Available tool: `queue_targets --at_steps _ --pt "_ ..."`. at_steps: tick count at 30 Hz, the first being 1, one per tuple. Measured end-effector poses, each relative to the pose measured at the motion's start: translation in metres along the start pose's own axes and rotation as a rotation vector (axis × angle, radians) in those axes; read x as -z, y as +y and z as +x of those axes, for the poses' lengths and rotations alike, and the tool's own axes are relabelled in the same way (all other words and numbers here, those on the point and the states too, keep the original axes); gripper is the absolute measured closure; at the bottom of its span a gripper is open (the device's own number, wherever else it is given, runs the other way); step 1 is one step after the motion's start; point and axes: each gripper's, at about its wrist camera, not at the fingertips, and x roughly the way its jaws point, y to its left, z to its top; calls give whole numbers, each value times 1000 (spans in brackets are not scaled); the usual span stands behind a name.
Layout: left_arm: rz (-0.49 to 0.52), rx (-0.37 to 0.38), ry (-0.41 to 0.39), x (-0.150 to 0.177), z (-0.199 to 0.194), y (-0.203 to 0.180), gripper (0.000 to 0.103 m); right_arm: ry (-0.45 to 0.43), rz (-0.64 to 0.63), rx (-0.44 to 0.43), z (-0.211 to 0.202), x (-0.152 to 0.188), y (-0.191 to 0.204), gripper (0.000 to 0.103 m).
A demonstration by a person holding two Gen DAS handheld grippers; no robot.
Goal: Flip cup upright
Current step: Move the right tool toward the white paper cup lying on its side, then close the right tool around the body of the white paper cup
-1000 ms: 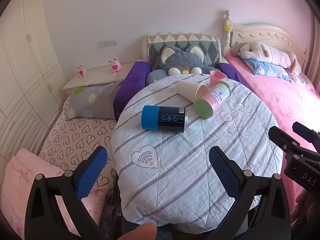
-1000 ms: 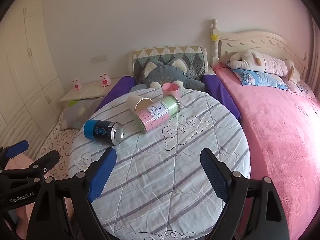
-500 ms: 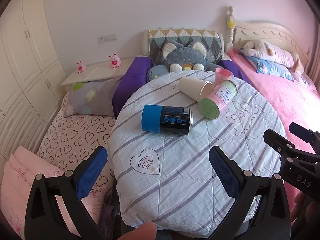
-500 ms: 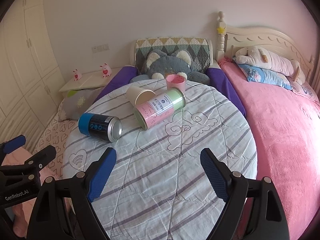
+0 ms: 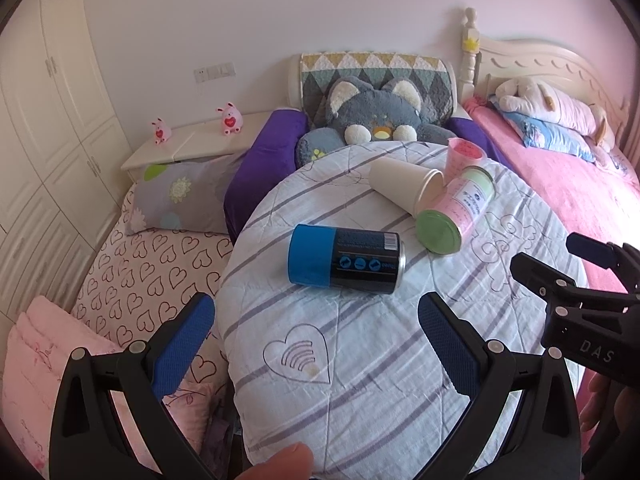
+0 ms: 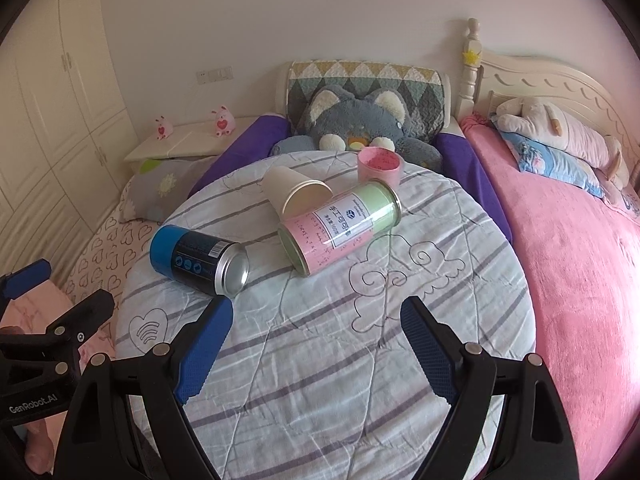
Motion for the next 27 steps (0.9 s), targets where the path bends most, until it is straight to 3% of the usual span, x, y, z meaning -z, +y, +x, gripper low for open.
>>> queue_targets --at_steps 17,27 --pt "-56 -32 47 -59 81 19 0 128 -177 -72 99 -81 19 16" --pt "-78 -36 104 -80 135 21 0 272 -310 -140 175 -112 27 16"
